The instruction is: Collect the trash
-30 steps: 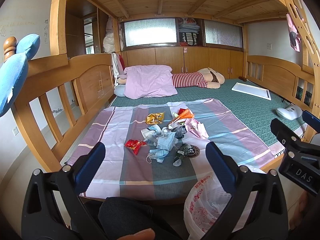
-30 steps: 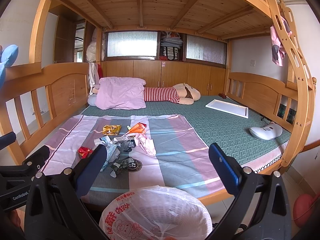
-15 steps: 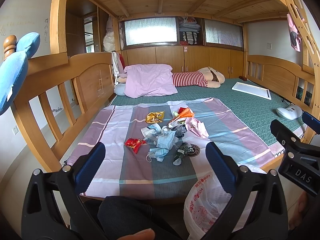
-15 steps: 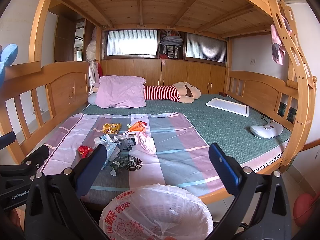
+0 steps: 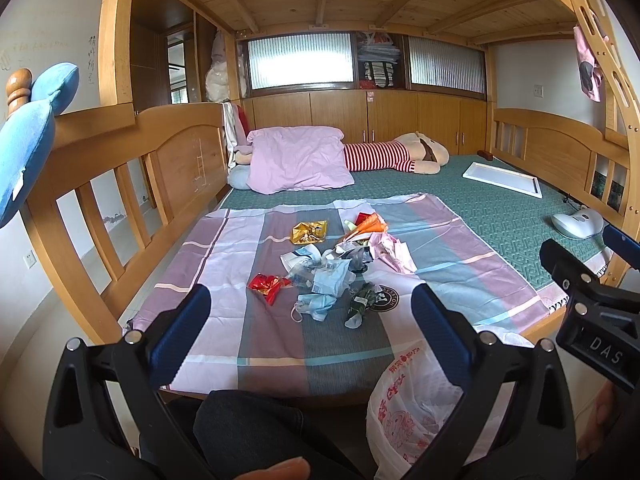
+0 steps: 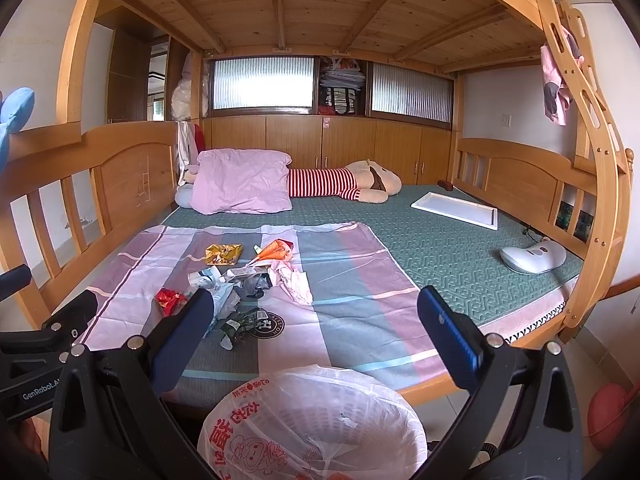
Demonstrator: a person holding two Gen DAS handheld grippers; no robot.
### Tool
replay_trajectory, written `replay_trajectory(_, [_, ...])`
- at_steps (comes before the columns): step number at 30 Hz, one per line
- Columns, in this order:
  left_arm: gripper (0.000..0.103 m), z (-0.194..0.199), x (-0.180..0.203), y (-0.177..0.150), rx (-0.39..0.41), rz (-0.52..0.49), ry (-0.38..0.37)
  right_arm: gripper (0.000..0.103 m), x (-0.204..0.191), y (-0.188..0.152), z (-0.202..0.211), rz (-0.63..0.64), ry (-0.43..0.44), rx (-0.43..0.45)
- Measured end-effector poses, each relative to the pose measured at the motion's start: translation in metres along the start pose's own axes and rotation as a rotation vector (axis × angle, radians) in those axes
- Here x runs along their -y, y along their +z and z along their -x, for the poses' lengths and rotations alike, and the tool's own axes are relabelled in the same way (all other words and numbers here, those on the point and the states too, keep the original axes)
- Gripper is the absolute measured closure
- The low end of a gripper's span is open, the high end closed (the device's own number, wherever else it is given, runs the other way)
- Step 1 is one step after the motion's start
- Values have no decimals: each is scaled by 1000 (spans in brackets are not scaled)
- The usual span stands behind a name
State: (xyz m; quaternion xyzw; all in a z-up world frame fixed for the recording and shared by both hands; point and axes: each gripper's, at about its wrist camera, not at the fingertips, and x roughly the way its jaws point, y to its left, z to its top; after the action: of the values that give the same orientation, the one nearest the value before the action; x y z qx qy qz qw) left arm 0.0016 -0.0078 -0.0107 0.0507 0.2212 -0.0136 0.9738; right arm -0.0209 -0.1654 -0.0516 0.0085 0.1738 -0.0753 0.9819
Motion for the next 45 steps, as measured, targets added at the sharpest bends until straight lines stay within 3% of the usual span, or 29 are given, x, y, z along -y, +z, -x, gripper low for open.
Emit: replay_trajectory(45, [3, -2, 3, -15, -12, 5, -7, 3, 2, 0, -3, -5, 7, -24])
